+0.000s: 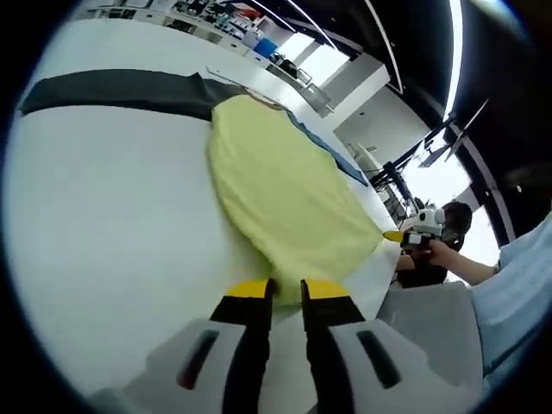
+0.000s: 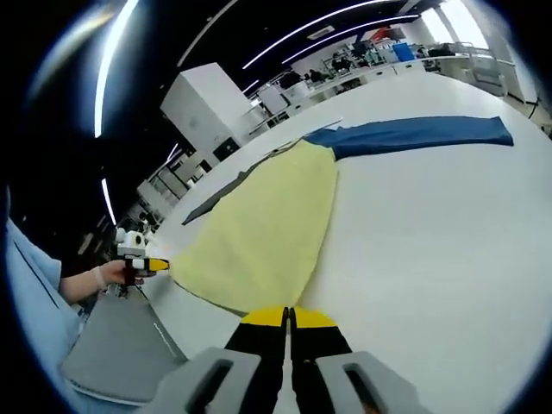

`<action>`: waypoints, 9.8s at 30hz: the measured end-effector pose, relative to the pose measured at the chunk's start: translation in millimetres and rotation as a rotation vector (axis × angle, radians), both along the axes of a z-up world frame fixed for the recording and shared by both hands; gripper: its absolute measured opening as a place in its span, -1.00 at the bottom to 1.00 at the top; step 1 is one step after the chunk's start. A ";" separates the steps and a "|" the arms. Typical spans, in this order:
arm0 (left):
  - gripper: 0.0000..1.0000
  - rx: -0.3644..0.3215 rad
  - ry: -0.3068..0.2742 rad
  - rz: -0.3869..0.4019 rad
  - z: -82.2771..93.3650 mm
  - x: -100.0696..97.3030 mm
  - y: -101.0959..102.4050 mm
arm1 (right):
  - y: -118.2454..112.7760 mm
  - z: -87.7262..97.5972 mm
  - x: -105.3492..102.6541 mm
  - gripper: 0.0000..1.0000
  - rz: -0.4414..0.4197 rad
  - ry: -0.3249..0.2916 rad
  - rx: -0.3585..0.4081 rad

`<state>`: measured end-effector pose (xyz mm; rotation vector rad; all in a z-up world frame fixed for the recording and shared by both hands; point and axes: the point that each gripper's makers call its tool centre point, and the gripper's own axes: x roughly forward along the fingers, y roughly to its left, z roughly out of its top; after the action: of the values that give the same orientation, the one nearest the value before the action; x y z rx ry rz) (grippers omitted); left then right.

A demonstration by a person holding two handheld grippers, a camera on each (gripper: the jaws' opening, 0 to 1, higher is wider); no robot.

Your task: Fold the garment on the visible template until the final outline fits inside the template.

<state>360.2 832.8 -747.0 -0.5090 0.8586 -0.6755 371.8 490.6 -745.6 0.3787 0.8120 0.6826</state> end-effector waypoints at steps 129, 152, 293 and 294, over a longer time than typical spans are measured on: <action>0.46 0.037 -0.126 0.297 29.5 12.2 7.8 | -216.7 7.0 200.0 -0.56 -0.616 -0.112 -0.339; 0.39 0.002 -0.117 0.289 24.5 6.9 -3.0 | -215.5 33.7 211.7 -1.00 -0.591 -0.170 -0.349; 0.24 -0.105 -0.213 0.342 47.1 24.3 4.8 | 220.6 38.0 232.9 0.94 0.270 -0.344 -0.151; 0.23 -0.107 -0.216 0.346 49.1 26.5 7.3 | 216.6 37.9 232.9 0.92 0.267 -0.346 -0.161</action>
<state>386.8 840.1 -697.9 -0.6496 0.5161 -0.4494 604.7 707.2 -707.7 0.0013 0.5857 0.8954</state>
